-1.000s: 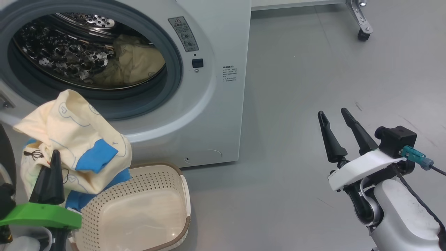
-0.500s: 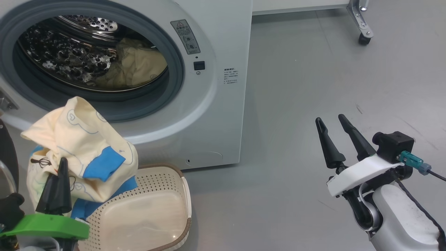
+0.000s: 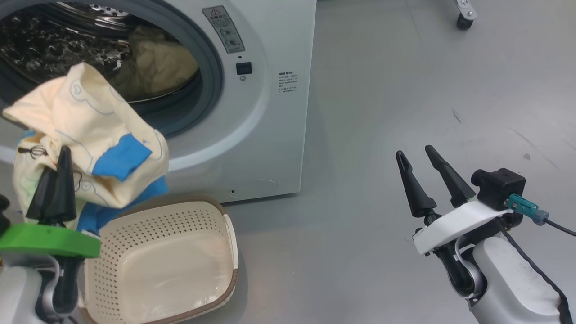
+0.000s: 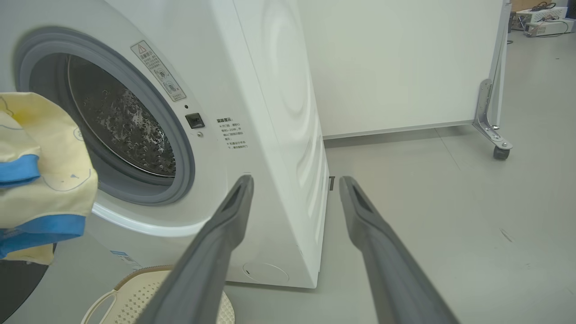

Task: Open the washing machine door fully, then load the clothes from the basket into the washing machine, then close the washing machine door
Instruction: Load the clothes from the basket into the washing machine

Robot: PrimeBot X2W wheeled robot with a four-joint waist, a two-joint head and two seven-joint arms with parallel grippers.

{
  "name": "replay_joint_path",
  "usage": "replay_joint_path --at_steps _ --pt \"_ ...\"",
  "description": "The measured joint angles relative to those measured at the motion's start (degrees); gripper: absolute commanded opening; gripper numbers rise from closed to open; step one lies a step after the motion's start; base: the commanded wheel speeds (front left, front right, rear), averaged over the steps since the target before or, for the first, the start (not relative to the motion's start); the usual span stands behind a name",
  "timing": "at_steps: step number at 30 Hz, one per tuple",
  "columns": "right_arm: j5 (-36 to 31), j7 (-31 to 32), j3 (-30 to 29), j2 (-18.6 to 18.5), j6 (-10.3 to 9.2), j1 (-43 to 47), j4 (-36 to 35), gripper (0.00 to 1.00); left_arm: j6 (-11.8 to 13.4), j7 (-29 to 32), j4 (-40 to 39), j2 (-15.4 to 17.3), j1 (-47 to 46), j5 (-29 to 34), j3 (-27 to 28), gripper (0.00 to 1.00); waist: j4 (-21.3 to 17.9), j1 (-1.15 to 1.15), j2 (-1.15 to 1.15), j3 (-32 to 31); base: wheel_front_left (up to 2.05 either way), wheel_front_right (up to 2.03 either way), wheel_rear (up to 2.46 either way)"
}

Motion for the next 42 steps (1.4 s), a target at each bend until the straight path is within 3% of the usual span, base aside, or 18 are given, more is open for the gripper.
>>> replay_joint_path --at_steps 25,42 --pt "-0.6 0.0 0.2 4.1 0.0 -6.0 -2.9 1.0 -1.0 12.1 15.1 4.8 -25.5 -0.6 1.7 0.0 -9.3 0.0 0.0 15.2 0.0 0.0 0.0" --pt "-1.6 0.0 0.0 7.6 0.0 -8.3 -3.4 1.0 -2.0 11.9 24.0 9.9 -37.9 3.2 2.7 0.0 -16.8 0.01 0.0 23.9 0.0 0.0 0.0"
